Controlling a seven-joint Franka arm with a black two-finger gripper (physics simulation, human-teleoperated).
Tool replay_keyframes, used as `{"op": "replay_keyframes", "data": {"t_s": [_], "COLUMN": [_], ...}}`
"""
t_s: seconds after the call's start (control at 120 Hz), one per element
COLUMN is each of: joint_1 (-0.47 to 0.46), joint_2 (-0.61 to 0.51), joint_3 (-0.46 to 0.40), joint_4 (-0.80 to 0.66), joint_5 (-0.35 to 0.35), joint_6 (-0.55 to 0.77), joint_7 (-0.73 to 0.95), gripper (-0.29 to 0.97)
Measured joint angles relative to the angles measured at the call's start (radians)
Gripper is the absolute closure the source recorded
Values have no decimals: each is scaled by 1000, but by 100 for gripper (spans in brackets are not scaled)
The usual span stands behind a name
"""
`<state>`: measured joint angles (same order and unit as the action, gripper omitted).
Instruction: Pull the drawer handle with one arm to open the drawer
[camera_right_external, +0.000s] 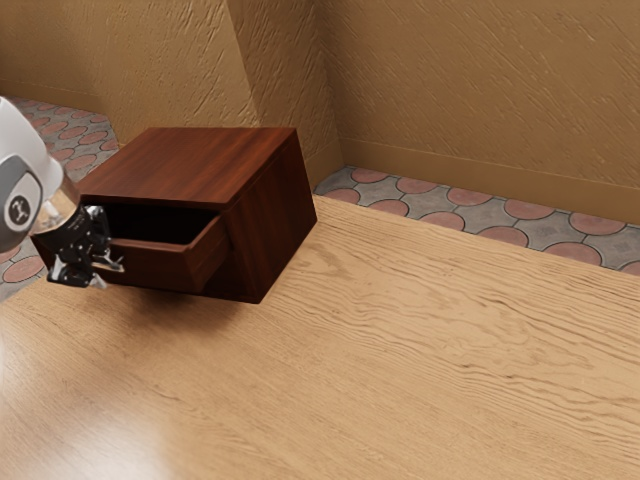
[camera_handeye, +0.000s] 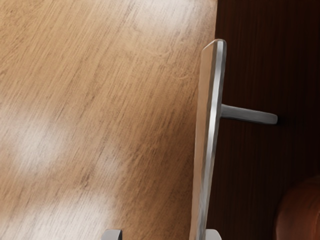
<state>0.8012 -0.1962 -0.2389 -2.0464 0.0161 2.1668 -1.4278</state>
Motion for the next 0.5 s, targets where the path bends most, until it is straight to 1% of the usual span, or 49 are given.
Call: {"op": "replay_keyframes", "data": {"t_s": [0.5], "joint_1": [22], "joint_2": [-61], "joint_3": [0], "joint_4": [-71], "joint_5": [-9], "joint_6": [25], "joint_7": [2], "gripper": [56]}}
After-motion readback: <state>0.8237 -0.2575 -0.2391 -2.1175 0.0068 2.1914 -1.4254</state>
